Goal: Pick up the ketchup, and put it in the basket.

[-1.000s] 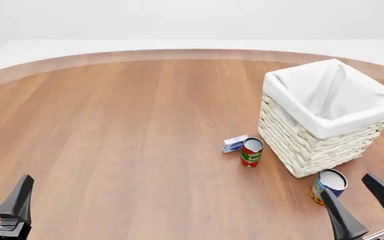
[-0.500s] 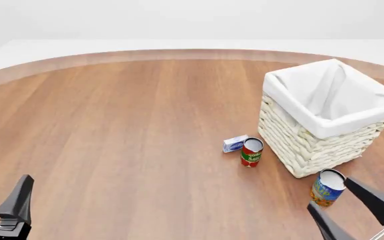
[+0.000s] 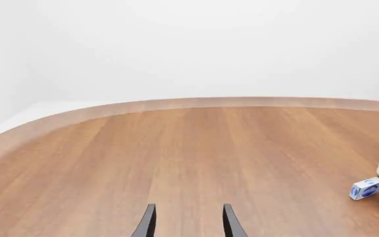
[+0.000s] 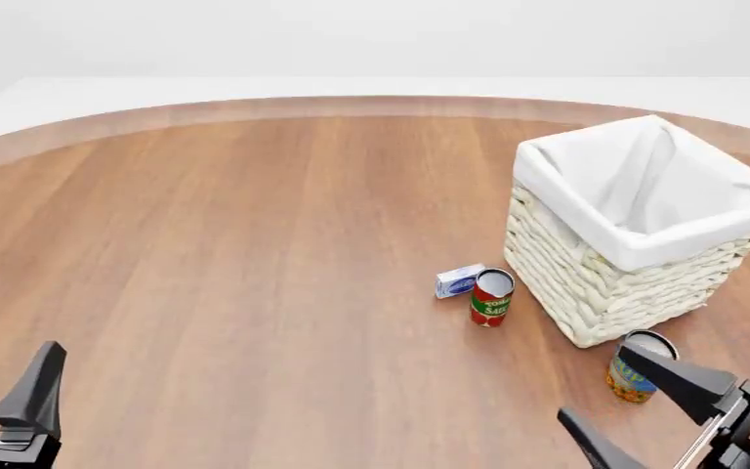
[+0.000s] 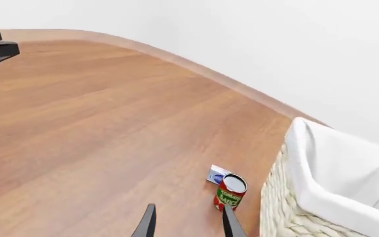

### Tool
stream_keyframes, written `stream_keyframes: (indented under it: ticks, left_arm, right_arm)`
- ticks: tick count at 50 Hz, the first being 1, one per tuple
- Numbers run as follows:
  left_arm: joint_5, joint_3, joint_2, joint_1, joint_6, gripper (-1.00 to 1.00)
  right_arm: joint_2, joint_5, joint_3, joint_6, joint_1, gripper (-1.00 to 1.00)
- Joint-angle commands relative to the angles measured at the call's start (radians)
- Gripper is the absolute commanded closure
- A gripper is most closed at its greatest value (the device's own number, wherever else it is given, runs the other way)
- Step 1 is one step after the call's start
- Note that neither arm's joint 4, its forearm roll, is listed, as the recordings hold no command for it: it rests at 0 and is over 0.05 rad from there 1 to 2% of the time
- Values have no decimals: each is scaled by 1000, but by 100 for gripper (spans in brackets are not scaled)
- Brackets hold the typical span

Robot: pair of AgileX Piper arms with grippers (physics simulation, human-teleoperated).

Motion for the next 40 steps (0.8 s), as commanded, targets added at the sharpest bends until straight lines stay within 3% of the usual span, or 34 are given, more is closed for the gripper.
stream_keyframes:
  ticks: [1,8,19,40]
  left_arm:
    - [0,0,0,0,0,-100]
    - [0,0,0,0,0,-100]
    - [0,0,0,0,0,-100]
    - [0,0,0,0,0,-100]
  right_arm:
    - [178,-137,-11,-11,75,-100]
    - [290,-220,-30,-46,137,-100]
    - [424,-348,-29,-48,173,-100]
    - [541,-415,-66,-91,225,-100]
